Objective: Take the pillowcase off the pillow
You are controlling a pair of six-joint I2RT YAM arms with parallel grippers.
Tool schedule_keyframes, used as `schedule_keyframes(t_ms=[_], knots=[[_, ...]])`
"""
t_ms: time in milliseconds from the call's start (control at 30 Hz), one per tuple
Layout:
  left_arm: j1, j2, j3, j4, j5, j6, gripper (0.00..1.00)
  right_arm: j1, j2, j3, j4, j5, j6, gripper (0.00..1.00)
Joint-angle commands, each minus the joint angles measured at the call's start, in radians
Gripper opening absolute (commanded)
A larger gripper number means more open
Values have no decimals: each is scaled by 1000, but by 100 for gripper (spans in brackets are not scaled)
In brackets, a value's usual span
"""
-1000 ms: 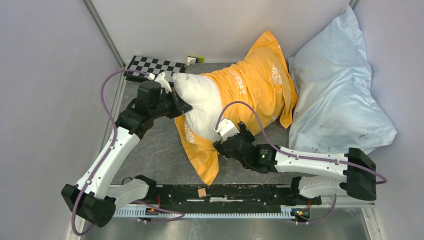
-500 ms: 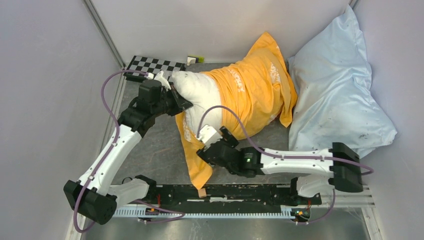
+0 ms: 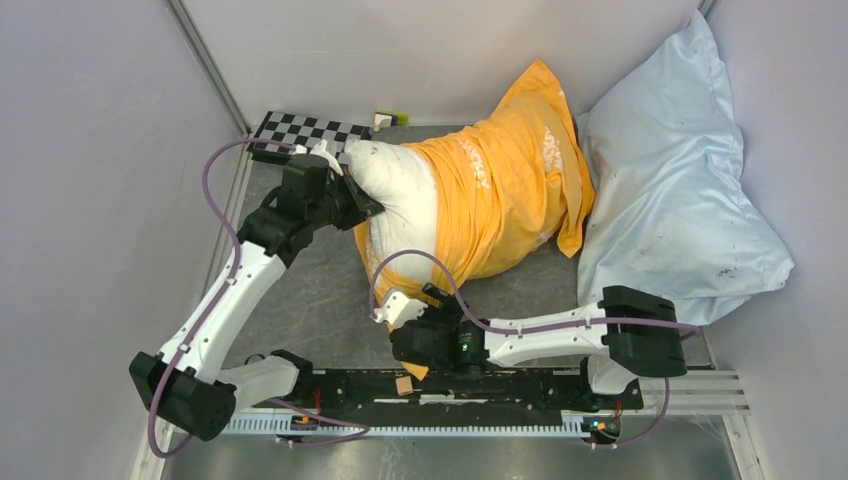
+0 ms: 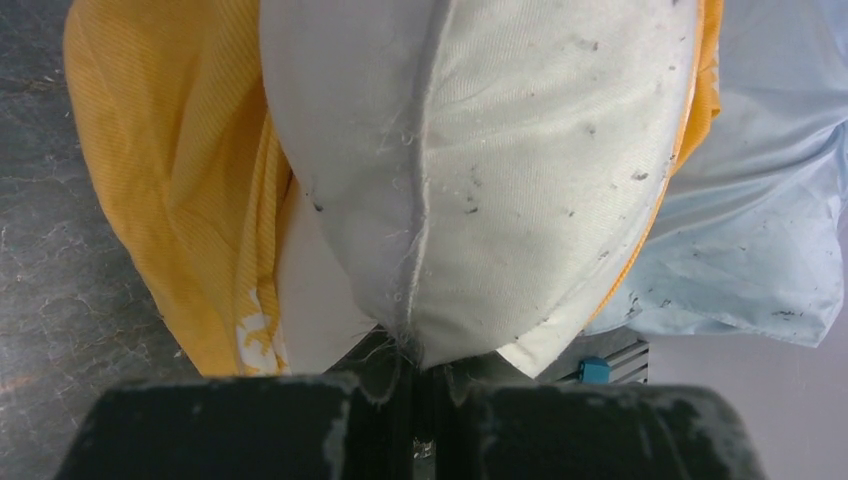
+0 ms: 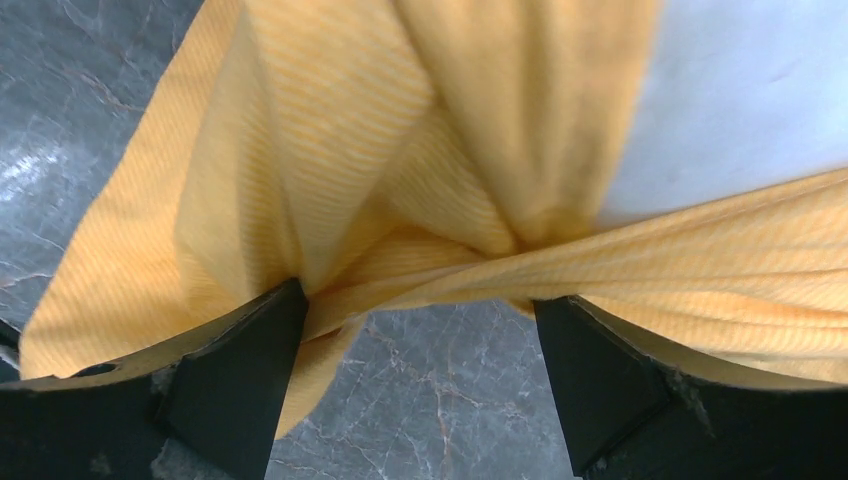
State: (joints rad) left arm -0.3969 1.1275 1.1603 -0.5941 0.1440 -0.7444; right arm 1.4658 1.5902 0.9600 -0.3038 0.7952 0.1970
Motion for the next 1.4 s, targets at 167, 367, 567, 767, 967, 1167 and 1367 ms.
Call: schedule_keyframes(t_ms=[167, 367, 567, 767, 967, 1167, 1367], knots=[[94, 28, 202, 89, 44, -47, 2, -113, 28, -153, -80, 127, 87, 82], [204, 20, 210, 62, 107, -18, 2, -325, -196, -328, 72, 57, 48, 73], [225, 31, 183, 79, 164, -16, 2, -357, -497, -477, 295, -275, -124, 88], [227, 42, 176, 92, 171, -18, 2, -357, -668, -508, 338, -553, -125, 98], [227, 41, 170, 114, 191, -38, 2, -357, -698, -498, 394, -695, -113, 98], [226, 31, 171, 107, 181, -42, 2, -357, -582, -396, 326, -450, -79, 98], [226, 26, 147, 138, 211, -84, 2, -357, -508, -367, 398, -574, -76, 80]])
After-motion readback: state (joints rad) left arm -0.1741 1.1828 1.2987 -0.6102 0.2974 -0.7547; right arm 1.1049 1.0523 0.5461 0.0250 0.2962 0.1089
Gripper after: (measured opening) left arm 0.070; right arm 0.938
